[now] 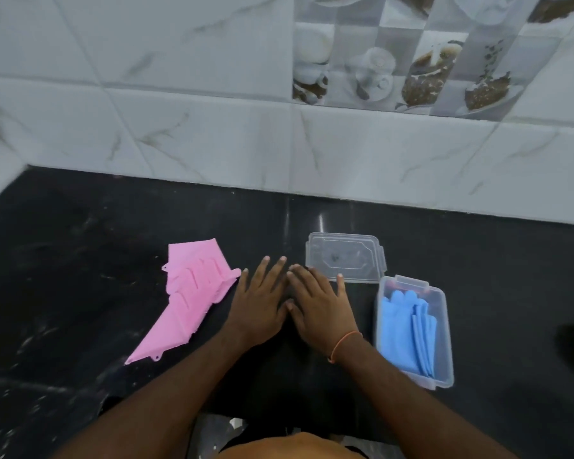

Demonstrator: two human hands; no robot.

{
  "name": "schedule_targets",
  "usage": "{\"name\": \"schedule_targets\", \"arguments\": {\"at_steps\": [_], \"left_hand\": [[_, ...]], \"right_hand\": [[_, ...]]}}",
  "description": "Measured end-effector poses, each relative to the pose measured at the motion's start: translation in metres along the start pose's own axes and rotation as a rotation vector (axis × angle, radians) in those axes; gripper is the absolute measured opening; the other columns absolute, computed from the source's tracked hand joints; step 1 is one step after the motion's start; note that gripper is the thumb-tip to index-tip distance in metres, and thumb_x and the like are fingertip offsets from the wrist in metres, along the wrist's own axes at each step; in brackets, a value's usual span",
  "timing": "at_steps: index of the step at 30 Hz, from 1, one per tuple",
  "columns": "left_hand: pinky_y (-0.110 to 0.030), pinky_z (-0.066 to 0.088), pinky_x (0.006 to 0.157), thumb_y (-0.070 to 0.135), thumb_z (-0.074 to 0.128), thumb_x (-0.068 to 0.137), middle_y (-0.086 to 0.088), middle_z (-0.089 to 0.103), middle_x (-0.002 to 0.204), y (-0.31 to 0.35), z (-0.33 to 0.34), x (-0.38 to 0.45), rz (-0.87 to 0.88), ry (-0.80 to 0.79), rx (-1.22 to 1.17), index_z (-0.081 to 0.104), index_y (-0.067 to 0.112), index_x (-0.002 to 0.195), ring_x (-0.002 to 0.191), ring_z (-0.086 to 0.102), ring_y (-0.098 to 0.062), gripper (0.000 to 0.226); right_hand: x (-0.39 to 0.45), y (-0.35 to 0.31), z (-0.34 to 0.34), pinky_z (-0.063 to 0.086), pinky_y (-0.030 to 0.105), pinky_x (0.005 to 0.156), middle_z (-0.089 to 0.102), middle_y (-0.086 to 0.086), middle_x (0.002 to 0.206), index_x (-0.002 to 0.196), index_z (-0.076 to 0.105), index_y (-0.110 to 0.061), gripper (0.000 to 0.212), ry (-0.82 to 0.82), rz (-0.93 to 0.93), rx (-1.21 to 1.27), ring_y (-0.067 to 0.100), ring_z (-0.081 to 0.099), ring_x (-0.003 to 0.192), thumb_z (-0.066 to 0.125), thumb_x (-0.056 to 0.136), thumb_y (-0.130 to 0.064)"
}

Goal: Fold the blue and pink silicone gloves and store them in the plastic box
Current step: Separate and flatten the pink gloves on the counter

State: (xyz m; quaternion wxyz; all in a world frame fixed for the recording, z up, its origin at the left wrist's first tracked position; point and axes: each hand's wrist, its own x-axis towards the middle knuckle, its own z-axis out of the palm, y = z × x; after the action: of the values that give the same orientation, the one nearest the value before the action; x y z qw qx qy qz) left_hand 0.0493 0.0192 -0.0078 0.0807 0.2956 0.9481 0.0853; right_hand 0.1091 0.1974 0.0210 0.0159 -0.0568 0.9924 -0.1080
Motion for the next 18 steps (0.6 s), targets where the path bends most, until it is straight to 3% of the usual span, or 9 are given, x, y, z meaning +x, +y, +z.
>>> {"name": "schedule_targets", "arguments": {"at_steps": [4,7,11,15,18], "left_hand": [[-0.061,0.013,0.132,0.057,0.033,0.109,0.008,0.002,0.182,-0.056,-0.008,-0.030,-0.181,-0.038,-0.047,0.010,0.038,0.172,0.168,0.000,-0.027,0.069],[-0.062,0.025,0.127,0.054,0.050,0.104,0.003,0.015,0.180,-0.089,-0.015,-0.048,-0.349,-0.072,-0.034,0.012,0.036,0.171,0.164,0.016,-0.036,0.079],[-0.055,0.045,0.116,0.058,0.062,0.098,-0.001,0.017,0.177,-0.129,-0.020,-0.065,-0.526,-0.142,-0.022,0.016,0.030,0.171,0.153,0.031,-0.039,0.090],[-0.045,0.055,0.097,0.054,0.060,0.102,-0.001,0.040,0.161,-0.148,-0.017,-0.071,-0.491,-0.058,-0.047,0.046,0.027,0.158,0.129,0.051,-0.031,0.063],[-0.041,0.054,0.096,0.043,0.057,0.105,0.000,0.058,0.147,-0.154,-0.022,-0.067,-0.440,0.060,-0.042,0.063,0.029,0.142,0.121,0.057,-0.027,0.040]], "right_hand": [[0.030,-0.051,0.021,0.022,0.067,0.124,0.016,-0.008,0.174,0.165,0.018,-0.030,0.066,-0.124,-0.061,0.059,0.021,0.014,0.161,0.037,0.106,-0.050],[0.047,-0.084,0.035,0.035,0.062,0.119,0.020,-0.007,0.173,0.164,0.022,-0.028,0.068,-0.185,-0.076,0.111,0.024,0.021,0.157,0.044,0.103,-0.048],[0.069,-0.117,0.053,0.051,0.052,0.107,0.026,-0.002,0.171,0.164,0.023,-0.024,0.068,-0.249,-0.078,0.172,0.026,0.032,0.150,0.048,0.104,-0.045],[0.087,-0.136,0.067,0.047,0.046,0.113,0.026,0.004,0.169,0.165,0.021,-0.021,0.070,-0.284,-0.049,0.234,0.031,0.036,0.144,0.051,0.105,-0.039],[0.096,-0.141,0.071,0.040,0.045,0.119,0.026,0.007,0.168,0.165,0.022,-0.019,0.072,-0.276,-0.013,0.288,0.033,0.037,0.144,0.056,0.104,-0.037]]}}
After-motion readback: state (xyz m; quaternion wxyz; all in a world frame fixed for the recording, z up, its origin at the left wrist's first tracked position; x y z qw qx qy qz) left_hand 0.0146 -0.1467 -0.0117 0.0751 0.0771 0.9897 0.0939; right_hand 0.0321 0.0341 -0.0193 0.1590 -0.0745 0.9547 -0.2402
